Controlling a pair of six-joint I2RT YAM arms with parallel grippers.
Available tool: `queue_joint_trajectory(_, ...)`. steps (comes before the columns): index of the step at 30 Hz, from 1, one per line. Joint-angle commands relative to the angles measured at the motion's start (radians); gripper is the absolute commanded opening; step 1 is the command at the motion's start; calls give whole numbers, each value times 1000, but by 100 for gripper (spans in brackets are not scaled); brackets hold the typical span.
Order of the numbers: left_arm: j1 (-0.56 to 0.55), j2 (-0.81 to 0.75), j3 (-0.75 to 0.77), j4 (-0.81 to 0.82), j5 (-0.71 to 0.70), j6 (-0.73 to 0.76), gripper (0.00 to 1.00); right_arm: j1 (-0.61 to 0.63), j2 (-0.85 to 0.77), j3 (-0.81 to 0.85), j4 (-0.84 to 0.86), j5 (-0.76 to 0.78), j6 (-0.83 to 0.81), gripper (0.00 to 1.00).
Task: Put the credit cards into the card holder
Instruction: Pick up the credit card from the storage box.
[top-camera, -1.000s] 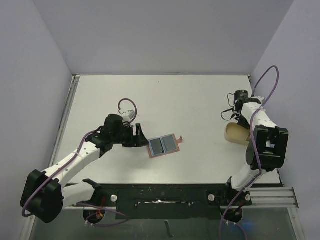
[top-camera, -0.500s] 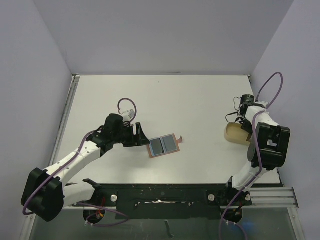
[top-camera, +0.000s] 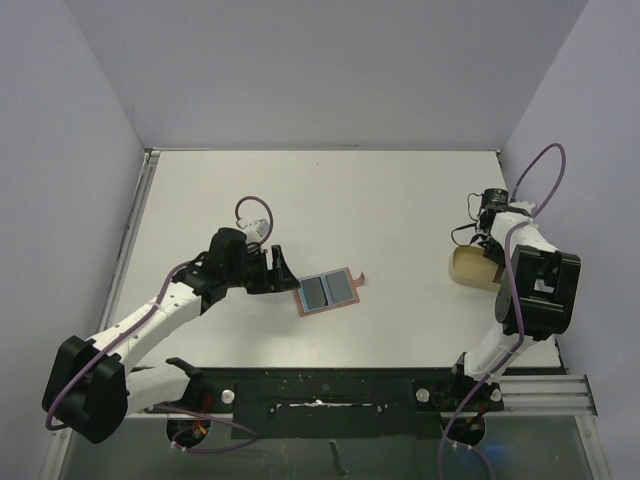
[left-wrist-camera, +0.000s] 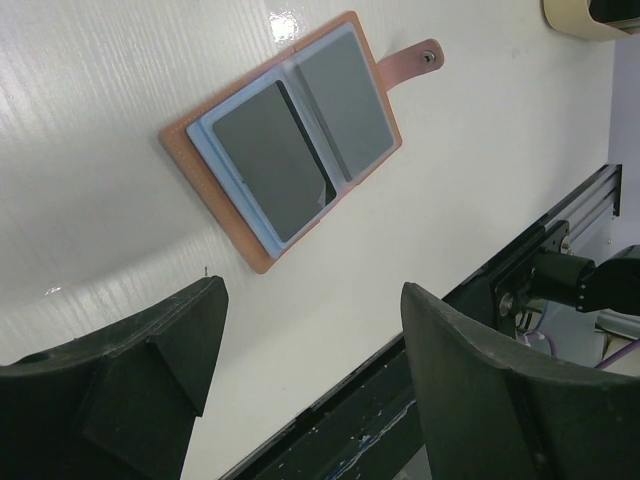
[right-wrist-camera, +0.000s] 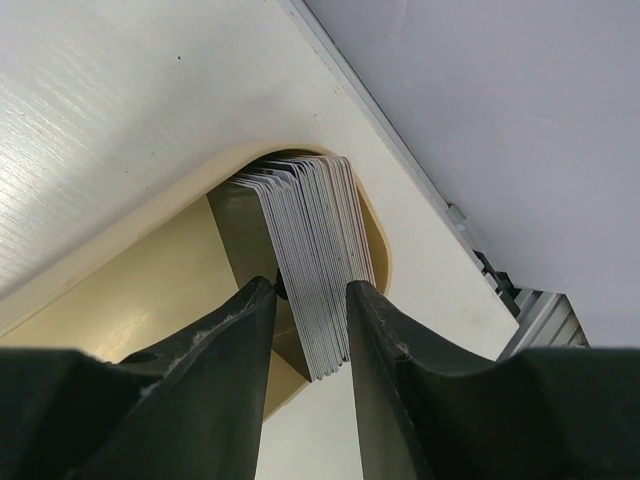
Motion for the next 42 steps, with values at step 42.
queue_joint_trajectory(42, 7, -37, 10, 48, -35, -61, 60, 319, -328, -18, -23, -175, 17, 0)
